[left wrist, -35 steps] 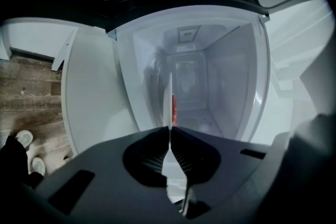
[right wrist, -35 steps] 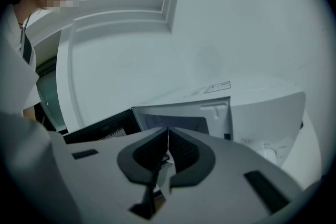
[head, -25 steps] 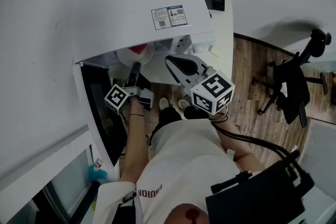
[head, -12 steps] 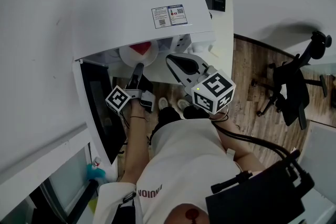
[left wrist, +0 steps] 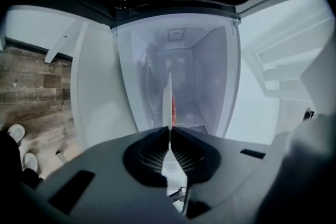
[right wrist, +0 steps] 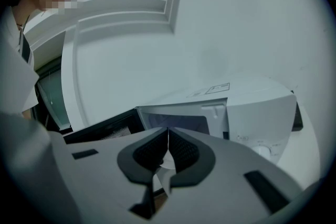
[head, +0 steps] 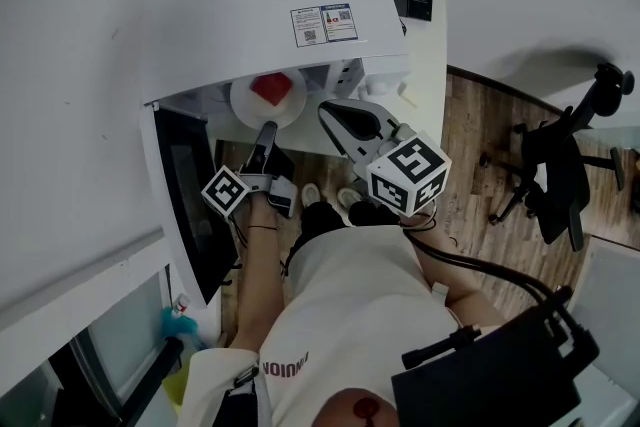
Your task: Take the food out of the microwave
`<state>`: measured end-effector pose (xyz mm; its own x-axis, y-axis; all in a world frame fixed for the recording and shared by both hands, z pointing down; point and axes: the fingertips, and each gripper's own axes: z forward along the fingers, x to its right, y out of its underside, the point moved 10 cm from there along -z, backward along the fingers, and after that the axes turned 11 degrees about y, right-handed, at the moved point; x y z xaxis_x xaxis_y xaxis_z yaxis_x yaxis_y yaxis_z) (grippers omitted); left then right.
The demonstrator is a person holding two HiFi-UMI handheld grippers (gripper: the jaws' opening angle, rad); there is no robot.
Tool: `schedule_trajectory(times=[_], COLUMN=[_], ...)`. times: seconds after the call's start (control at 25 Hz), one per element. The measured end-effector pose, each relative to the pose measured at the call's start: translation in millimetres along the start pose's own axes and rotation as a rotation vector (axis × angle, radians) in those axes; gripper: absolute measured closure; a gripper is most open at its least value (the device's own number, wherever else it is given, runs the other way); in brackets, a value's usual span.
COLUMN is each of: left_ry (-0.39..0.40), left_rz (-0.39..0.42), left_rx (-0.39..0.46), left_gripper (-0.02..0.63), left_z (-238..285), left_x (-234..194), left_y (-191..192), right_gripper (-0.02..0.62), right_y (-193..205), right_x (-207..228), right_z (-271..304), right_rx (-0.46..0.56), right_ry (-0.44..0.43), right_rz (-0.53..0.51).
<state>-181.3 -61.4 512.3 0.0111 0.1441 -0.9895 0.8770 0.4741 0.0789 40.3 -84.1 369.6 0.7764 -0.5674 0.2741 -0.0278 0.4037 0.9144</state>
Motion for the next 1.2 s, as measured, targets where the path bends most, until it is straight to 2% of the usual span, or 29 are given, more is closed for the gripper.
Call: schedule_trajectory(times=[1.2], left_ry=[0.083], left_rz=[-0.011], left_rx=[-0.046], left_gripper=[0.581], left_z=[-39], left_x=[39], left_y=[31], right_gripper=[0.574], right_y=[-1], right_x=[-12], right_z=[-19], right_rx=[0.033], right_ry=[-0.03], right_rz=[-0.003])
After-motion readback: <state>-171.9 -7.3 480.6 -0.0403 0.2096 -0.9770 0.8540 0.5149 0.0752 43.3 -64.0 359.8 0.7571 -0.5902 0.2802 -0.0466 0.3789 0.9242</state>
